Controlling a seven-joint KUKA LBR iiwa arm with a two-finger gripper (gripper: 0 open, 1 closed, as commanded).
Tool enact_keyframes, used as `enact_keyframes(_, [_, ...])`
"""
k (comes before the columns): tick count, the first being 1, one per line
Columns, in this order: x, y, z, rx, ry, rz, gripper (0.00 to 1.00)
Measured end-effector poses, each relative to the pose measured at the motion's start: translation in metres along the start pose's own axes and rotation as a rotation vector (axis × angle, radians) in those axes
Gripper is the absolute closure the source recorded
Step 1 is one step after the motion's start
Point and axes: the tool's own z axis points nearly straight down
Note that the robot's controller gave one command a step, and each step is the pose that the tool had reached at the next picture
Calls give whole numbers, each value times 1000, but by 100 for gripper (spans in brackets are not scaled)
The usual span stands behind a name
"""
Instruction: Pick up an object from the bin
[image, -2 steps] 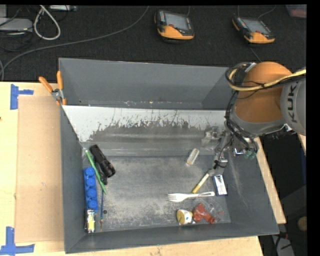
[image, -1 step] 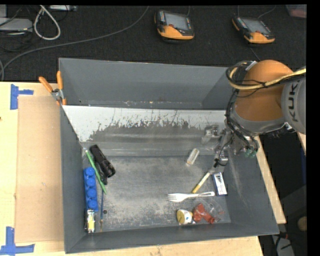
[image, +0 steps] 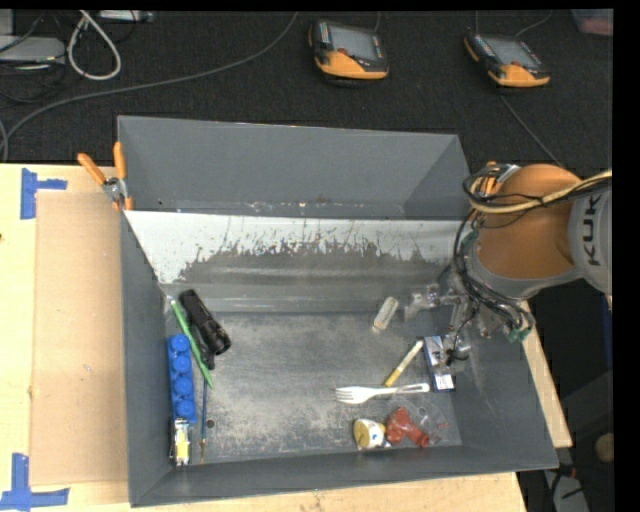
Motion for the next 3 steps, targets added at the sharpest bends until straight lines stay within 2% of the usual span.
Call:
enact_keyframes(1, [11, -13, 34, -4, 9, -89, 0])
enact_keyframes(2, [8, 8, 12, -4, 6, -137, 0])
enact_keyframes(3, [-2, -7, 43, -5, 7, -37, 0])
